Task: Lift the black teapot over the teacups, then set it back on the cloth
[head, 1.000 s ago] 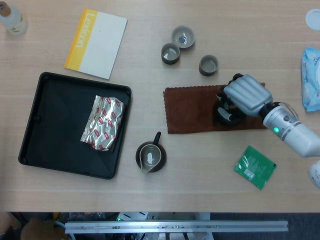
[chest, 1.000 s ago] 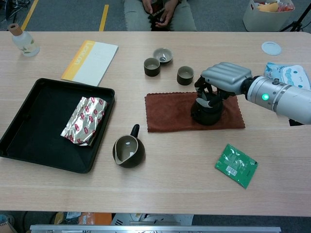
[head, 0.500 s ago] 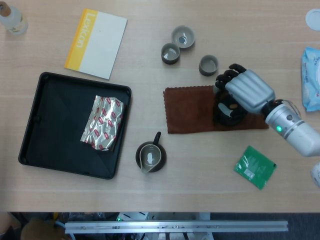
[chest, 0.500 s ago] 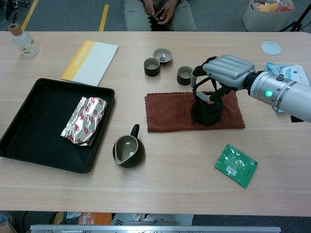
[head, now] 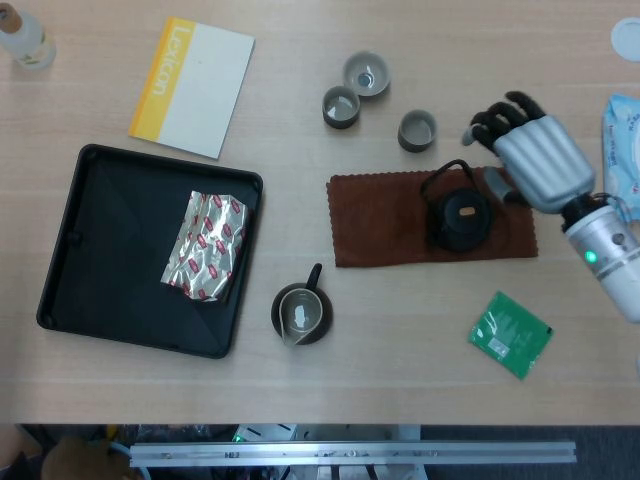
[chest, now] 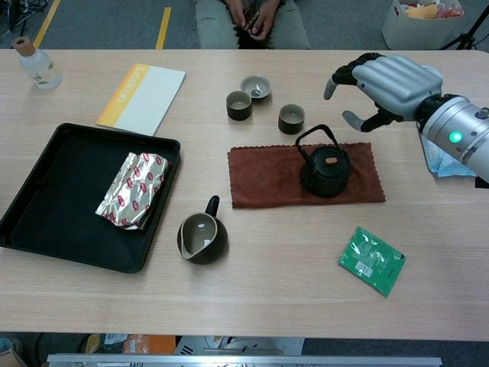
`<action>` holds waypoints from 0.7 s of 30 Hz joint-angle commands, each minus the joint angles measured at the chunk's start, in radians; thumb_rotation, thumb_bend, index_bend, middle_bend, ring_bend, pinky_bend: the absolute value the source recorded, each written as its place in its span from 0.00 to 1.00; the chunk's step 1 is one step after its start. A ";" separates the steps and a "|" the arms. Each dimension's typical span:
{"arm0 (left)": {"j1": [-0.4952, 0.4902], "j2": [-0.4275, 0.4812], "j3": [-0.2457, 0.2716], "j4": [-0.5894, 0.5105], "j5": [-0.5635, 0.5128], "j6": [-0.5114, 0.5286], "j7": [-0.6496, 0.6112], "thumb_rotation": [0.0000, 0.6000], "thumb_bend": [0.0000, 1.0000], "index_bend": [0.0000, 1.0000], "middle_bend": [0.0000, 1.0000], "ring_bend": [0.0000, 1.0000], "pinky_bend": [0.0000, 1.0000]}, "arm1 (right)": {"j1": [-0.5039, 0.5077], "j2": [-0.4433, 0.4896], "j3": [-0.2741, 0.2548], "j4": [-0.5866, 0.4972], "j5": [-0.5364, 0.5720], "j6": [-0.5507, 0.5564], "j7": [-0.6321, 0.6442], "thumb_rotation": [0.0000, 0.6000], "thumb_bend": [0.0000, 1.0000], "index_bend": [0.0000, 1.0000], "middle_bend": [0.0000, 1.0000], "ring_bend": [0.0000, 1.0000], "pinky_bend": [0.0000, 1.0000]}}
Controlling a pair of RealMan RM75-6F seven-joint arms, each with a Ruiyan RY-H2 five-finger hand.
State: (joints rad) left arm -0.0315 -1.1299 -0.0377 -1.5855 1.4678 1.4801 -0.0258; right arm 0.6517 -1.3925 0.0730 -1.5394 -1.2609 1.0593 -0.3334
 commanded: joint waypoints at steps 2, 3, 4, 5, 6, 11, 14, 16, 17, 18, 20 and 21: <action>-0.006 -0.001 0.001 -0.001 0.022 0.012 -0.006 1.00 0.25 0.16 0.22 0.10 0.07 | -0.085 0.067 -0.001 -0.072 0.011 0.115 -0.041 1.00 0.41 0.33 0.31 0.21 0.13; -0.006 -0.002 0.001 0.000 0.029 0.016 -0.008 1.00 0.25 0.16 0.22 0.10 0.07 | -0.100 0.081 -0.005 -0.083 0.011 0.133 -0.046 1.00 0.41 0.33 0.32 0.21 0.13; -0.007 -0.004 0.003 0.001 0.039 0.022 -0.009 1.00 0.25 0.16 0.22 0.10 0.07 | -0.120 0.100 -0.010 -0.098 0.013 0.157 -0.052 1.00 0.41 0.33 0.32 0.21 0.13; -0.007 -0.006 0.004 0.002 0.048 0.027 -0.010 1.00 0.25 0.16 0.22 0.10 0.07 | -0.136 0.113 -0.013 -0.109 0.013 0.177 -0.057 1.00 0.41 0.33 0.32 0.21 0.13; -0.008 -0.008 0.006 0.004 0.057 0.032 -0.011 1.00 0.25 0.16 0.22 0.10 0.07 | -0.153 0.126 -0.017 -0.119 0.013 0.196 -0.060 1.00 0.41 0.33 0.32 0.21 0.13; -0.008 -0.019 0.015 0.010 0.099 0.059 -0.013 1.00 0.25 0.16 0.22 0.10 0.07 | -0.245 0.196 -0.037 -0.173 0.019 0.293 -0.055 1.00 0.41 0.33 0.32 0.21 0.13; -0.006 -0.027 0.016 0.012 0.120 0.080 -0.017 1.00 0.25 0.16 0.22 0.10 0.07 | -0.293 0.229 -0.049 -0.193 0.011 0.341 -0.047 1.00 0.41 0.33 0.32 0.21 0.13; -0.005 -0.032 0.018 0.012 0.132 0.092 -0.017 1.00 0.25 0.16 0.22 0.10 0.07 | -0.325 0.247 -0.060 -0.206 -0.001 0.373 -0.044 1.00 0.41 0.33 0.32 0.21 0.13; -0.005 -0.033 0.019 0.011 0.137 0.096 -0.015 1.00 0.25 0.16 0.23 0.10 0.07 | -0.339 0.255 -0.064 -0.212 -0.006 0.386 -0.043 1.00 0.41 0.33 0.32 0.21 0.13; -0.004 -0.033 0.020 0.009 0.141 0.100 -0.014 1.00 0.25 0.16 0.23 0.10 0.07 | -0.351 0.263 -0.068 -0.218 -0.011 0.398 -0.043 1.00 0.41 0.33 0.32 0.21 0.13; -0.003 -0.033 0.021 0.004 0.149 0.108 -0.008 1.00 0.25 0.16 0.23 0.10 0.07 | -0.378 0.278 -0.074 -0.227 -0.020 0.423 -0.041 1.00 0.41 0.33 0.32 0.21 0.13; -0.003 -0.033 0.021 0.002 0.152 0.111 -0.003 1.00 0.25 0.16 0.23 0.10 0.07 | -0.387 0.284 -0.076 -0.230 -0.022 0.429 -0.040 1.00 0.41 0.33 0.32 0.21 0.13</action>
State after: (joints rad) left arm -0.0353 -1.1628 -0.0170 -1.5816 1.6180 1.5890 -0.0315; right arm 0.2753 -1.1180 0.0030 -1.7618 -1.2762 1.4794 -0.3756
